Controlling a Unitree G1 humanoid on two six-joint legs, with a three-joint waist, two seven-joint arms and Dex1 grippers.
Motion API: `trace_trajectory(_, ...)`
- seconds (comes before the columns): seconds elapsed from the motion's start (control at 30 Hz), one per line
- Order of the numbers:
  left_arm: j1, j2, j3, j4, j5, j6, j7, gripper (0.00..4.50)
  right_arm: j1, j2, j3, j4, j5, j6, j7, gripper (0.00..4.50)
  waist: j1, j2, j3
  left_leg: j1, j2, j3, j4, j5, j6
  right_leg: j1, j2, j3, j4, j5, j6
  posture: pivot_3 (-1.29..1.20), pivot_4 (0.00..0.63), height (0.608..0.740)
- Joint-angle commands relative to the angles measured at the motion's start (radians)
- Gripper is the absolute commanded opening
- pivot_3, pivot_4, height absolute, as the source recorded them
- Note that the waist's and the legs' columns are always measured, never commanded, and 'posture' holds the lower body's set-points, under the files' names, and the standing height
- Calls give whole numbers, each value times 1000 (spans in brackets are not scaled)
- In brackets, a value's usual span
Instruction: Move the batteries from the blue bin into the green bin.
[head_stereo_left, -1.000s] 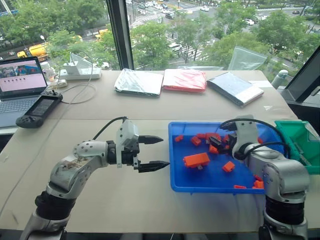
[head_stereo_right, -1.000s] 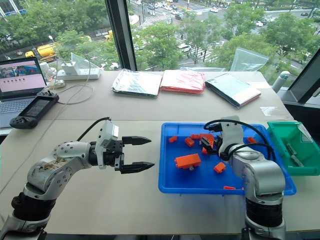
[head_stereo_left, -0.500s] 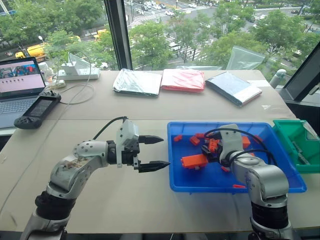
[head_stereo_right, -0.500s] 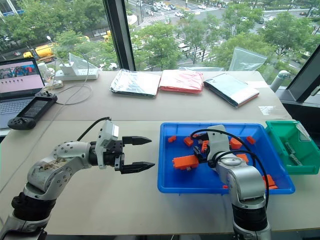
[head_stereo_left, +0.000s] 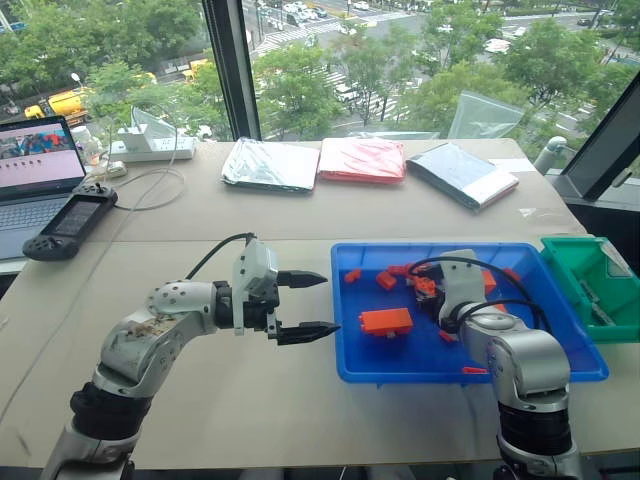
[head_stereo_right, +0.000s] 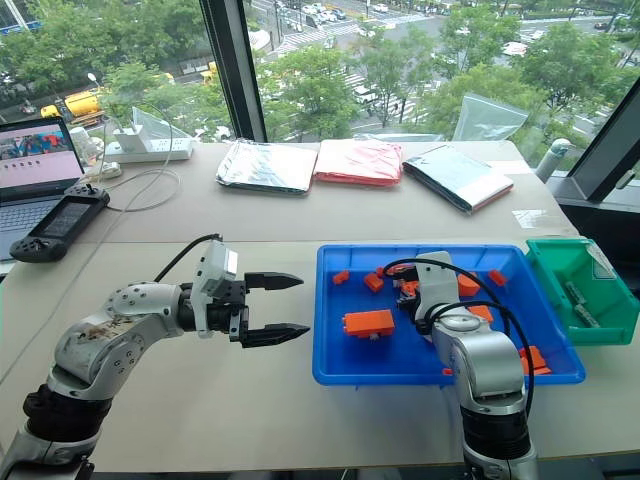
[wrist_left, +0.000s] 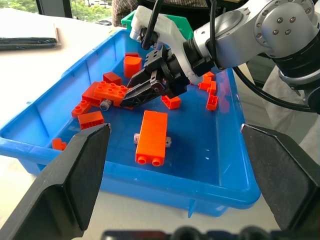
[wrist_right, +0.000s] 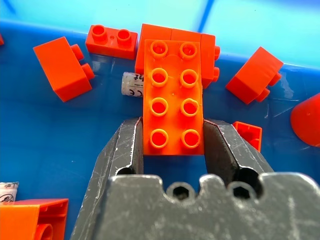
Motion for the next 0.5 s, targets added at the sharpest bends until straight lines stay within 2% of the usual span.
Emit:
trace_trajectory(0.03, -13, 3, 17, -25, -15, -13, -5, 4500, -10, -10, -69, -61, -6, -17, 8, 1443, 0, 0, 0, 0, 0, 0, 0, 0, 0, 0, 0, 0, 0, 0, 0, 0, 150, 740)
trace_trajectory(0.23, -15, 8, 18, -19, -17, -12, -12, 4500, 3, -70, -272, -280, 45, 125, 78, 1443, 3, 0, 0, -1, 0, 0, 0, 0, 0, -1, 0, 0, 0, 0, 0, 0, 150, 740)
trace_trajectory(0.37, -18, 7, 14, -17, -18, -8, -14, 4500, 49, -123, -318, -328, 36, 205, 104, 1443, 2, 0, 0, -1, 0, 0, 0, 0, 0, 0, 0, 0, 0, 0, 0, 0, 150, 740)
trace_trajectory(0.5, -22, 5, 9, -18, -20, -3, -13, 4500, 86, -140, -319, -318, 12, 205, 99, 1443, -2, 0, 0, -1, 0, 0, 0, 0, 0, 0, 0, 0, 0, 0, 0, 0, 150, 740)
